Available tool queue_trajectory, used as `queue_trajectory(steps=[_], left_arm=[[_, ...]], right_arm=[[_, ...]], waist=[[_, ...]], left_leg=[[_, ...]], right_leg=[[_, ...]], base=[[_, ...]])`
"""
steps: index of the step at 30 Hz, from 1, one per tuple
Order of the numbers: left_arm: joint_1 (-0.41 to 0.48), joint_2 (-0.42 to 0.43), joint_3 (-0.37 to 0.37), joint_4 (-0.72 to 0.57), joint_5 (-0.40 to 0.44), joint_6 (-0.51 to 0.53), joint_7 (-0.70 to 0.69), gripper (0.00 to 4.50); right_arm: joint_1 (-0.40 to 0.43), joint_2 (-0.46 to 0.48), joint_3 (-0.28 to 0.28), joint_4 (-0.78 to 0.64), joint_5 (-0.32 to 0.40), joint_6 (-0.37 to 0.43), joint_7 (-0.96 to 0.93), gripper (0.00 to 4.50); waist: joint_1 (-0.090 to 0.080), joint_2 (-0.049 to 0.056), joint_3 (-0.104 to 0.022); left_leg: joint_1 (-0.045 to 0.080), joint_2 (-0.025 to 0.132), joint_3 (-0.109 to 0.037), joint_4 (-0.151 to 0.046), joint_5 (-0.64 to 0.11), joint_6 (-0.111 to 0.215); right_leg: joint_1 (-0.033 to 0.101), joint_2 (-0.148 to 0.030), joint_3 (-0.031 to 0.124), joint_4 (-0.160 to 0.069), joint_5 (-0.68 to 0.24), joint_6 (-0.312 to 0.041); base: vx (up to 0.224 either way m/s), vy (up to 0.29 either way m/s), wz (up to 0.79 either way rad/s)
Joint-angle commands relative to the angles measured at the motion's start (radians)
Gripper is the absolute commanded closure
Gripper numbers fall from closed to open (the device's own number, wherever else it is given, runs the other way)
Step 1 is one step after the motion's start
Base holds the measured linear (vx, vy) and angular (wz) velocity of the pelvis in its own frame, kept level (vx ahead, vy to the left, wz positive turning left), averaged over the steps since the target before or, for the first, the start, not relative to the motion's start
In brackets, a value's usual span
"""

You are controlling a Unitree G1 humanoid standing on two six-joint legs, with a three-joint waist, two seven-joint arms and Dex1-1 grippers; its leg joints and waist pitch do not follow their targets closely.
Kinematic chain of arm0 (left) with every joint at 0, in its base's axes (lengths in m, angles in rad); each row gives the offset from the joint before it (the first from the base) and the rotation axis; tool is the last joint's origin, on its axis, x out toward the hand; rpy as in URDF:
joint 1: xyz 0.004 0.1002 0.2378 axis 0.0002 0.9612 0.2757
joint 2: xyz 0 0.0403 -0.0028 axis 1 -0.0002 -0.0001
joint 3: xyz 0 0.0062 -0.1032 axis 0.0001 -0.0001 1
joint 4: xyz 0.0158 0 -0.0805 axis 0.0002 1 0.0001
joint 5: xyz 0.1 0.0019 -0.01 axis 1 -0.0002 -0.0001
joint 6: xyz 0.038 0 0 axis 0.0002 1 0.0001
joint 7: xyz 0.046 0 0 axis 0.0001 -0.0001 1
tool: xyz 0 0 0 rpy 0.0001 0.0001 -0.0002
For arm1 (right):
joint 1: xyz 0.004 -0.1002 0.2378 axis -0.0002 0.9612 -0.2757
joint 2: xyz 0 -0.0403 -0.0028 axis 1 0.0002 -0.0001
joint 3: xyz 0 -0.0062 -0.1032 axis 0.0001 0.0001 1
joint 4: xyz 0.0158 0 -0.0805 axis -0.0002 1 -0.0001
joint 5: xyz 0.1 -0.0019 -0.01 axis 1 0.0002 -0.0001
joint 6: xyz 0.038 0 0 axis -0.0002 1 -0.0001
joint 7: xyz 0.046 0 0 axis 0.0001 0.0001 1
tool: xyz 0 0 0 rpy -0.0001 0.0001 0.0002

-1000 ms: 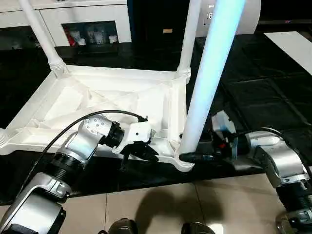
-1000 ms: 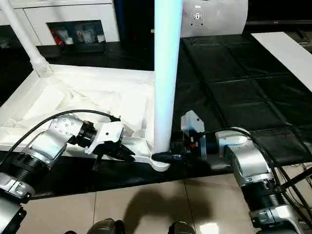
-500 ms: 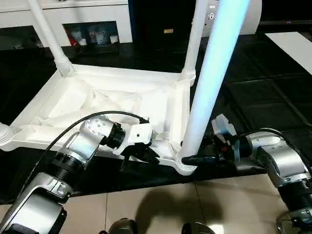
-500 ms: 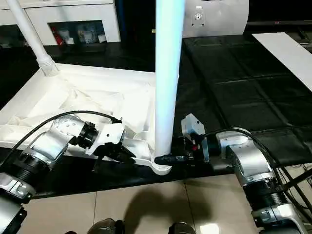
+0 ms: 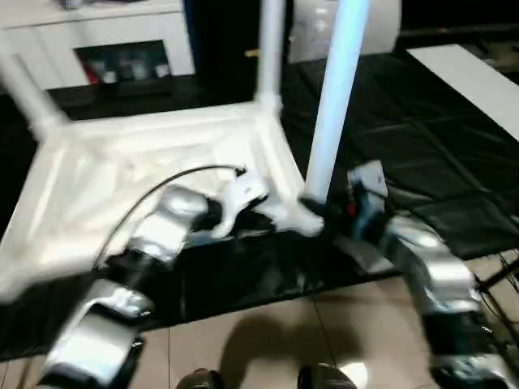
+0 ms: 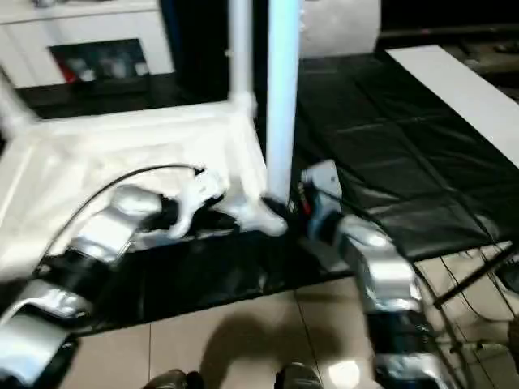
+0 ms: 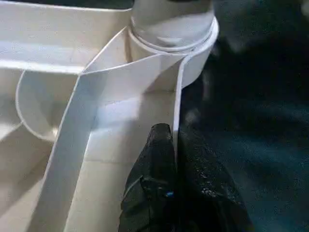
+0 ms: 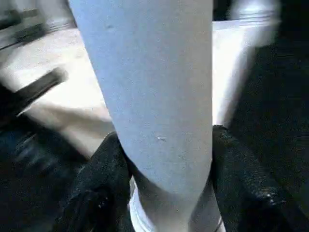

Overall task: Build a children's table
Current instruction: Rotate leg to tighten

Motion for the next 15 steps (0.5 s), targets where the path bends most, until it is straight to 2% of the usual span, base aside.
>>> queue_trajectory(steps=[1, 2, 4, 6, 7, 8, 10, 12, 14, 15], left_arm=[[-0.063, -0.098, 0.049, -0.027, -0.049, 0.007, 0.146, 4.5], [-0.073, -0.124, 0.066, -0.015, -0.05, 0.011, 0.2, 4.5], [-0.084, -0.149, 0.079, -0.005, -0.048, 0.012, 0.243, 4.5], [-0.09, -0.163, 0.086, -0.001, -0.046, 0.011, 0.265, 4.5], [-0.094, -0.17, 0.088, 0.003, -0.043, 0.003, 0.276, 4.5], [-0.095, -0.171, 0.083, 0.001, -0.034, 0.002, 0.271, 4.5], [-0.086, -0.153, 0.072, -0.008, -0.026, -0.012, 0.24, 4.5], [-0.068, -0.129, 0.051, -0.03, -0.013, -0.025, 0.197, 4.5], [-0.054, -0.113, 0.043, -0.045, -0.015, -0.022, 0.167, 4.5], [-0.048, -0.108, 0.039, -0.052, -0.016, -0.016, 0.159, 4.5]], right_arm=[[-0.025, 0.119, 0.077, 0.046, 0.035, 0.044, -0.081, 2.51], [-0.044, 0.144, 0.059, 0.073, 0.029, 0.04, -0.143, 2.51], [-0.062, 0.171, 0.045, 0.094, 0.029, 0.025, -0.187, 2.51], [-0.072, 0.184, 0.039, 0.104, 0.031, 0.014, -0.206, 2.51], [-0.077, 0.186, 0.038, 0.111, 0.031, -0.006, -0.205, 2.16], [-0.075, 0.187, 0.034, 0.105, 0.026, -0.014, -0.201, 2.16], [-0.062, 0.17, 0.033, 0.092, 0.019, -0.018, -0.183, 1.72], [-0.035, 0.146, 0.027, 0.064, 0.0, -0.025, -0.165, 1.67], [-0.012, 0.118, 0.026, 0.04, -0.003, -0.04, -0.136, 1.3], [0.007, 0.093, 0.024, 0.018, -0.005, -0.05, -0.112, 1.25]], waist=[[0.005, -0.002, -0.083], [0.002, 0.003, -0.083], [0.004, 0.002, -0.087], [0.006, 0.003, -0.089], [0.007, 0.005, -0.09], [0.007, 0.007, -0.089], [0.009, 0.008, -0.087], [0.009, 0.012, -0.085], [0.013, 0.009, -0.084], [0.012, 0.011, -0.083]], left_leg=[[0.008, 0.035, -0.019, -0.072, -0.2, 0.033], [0.004, 0.033, -0.016, -0.069, -0.169, 0.043], [0.002, 0.032, -0.016, -0.065, -0.127, 0.065], [-0.001, 0.033, -0.015, -0.063, -0.08, 0.101], [0.0, 0.035, -0.016, -0.062, -0.066, 0.12], [0.002, 0.036, -0.015, -0.062, -0.073, 0.133], [0.004, 0.039, -0.016, -0.064, -0.094, 0.139], [0.006, 0.04, -0.015, -0.065, -0.11, 0.137], [0.008, 0.043, -0.015, -0.068, -0.128, 0.129], [0.006, 0.042, -0.015, -0.067, -0.125, 0.126]], right_leg=[[0.056, -0.051, 0.039, -0.085, -0.261, -0.221], [0.056, -0.05, 0.04, -0.083, -0.214, -0.229], [0.061, -0.049, 0.039, -0.078, -0.148, -0.241], [0.064, -0.047, 0.039, -0.069, -0.055, -0.26], [0.064, -0.046, 0.037, -0.065, -0.014, -0.274], [0.064, -0.047, 0.037, -0.066, 0.003, -0.284], [0.067, -0.049, 0.035, -0.067, -0.021, -0.288], [0.065, -0.048, 0.036, -0.07, -0.043, -0.286], [0.066, -0.05, 0.037, -0.071, -0.066, -0.279], [0.066, -0.05, 0.038, -0.07, -0.066, -0.281]], base=[[0.0, 0.0, 0.0], [0.0, 0.0, 0.0], [0.0, 0.0, 0.0], [0.0, 0.0, 0.0], [0.0, 0.0, 0.0], [0.0, 0.0, 0.0], [0.0, 0.0, 0.0], [0.0, 0.0, 0.0], [0.0, 0.0, 0.0], [0.0, 0.0, 0.0]])
